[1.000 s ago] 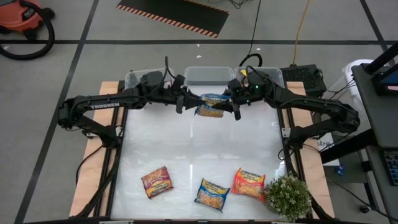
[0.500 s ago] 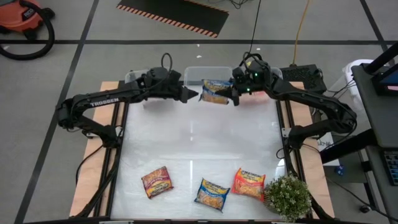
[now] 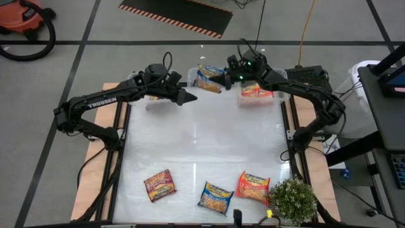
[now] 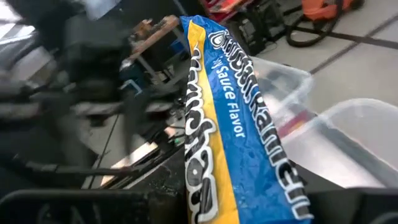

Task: Sort Maruchan noodles
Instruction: Put the top blue noodle pack into the middle transparent bin

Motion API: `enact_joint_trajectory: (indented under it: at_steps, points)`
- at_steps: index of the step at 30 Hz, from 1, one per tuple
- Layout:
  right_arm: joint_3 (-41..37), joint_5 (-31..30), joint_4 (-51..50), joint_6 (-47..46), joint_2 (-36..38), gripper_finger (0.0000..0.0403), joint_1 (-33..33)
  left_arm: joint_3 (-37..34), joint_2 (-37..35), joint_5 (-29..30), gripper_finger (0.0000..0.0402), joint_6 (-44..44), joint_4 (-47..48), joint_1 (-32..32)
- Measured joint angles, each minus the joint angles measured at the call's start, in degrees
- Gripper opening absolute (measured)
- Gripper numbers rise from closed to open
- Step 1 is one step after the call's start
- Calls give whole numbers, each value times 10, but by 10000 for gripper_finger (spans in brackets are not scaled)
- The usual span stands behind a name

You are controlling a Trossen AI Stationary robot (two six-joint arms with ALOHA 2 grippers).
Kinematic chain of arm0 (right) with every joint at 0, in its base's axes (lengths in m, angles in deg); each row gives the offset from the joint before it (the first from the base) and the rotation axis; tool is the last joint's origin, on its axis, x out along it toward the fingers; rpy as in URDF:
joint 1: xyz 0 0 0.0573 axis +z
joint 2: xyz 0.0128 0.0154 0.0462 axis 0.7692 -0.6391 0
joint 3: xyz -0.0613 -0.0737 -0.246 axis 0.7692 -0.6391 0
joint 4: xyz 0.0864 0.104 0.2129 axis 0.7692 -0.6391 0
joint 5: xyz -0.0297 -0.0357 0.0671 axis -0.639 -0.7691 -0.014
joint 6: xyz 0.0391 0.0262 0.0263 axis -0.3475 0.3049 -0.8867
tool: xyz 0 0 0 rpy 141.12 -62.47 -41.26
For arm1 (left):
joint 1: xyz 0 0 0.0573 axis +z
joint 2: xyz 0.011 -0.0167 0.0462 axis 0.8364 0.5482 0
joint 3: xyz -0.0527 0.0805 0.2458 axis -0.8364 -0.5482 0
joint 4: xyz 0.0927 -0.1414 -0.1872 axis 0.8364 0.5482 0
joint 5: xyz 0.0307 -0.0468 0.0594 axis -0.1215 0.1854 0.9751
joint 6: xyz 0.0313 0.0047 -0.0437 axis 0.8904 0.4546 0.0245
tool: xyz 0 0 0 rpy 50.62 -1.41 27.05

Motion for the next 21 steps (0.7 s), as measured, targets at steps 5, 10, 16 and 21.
enact_joint_trajectory:
  at_steps: [5,10,16,21]
  points:
    - [39,-4,0,-7,-62,114,-22,0,0,-81,168,20,0,16]
    - [42,-4,-12,1,-107,114,-44,0,0,-103,168,28,3,28]
    - [42,-6,-27,28,-148,114,-55,0,0,-132,168,51,18,46]
    - [42,-4,-32,31,-171,118,-52,0,0,-152,168,76,66,55]
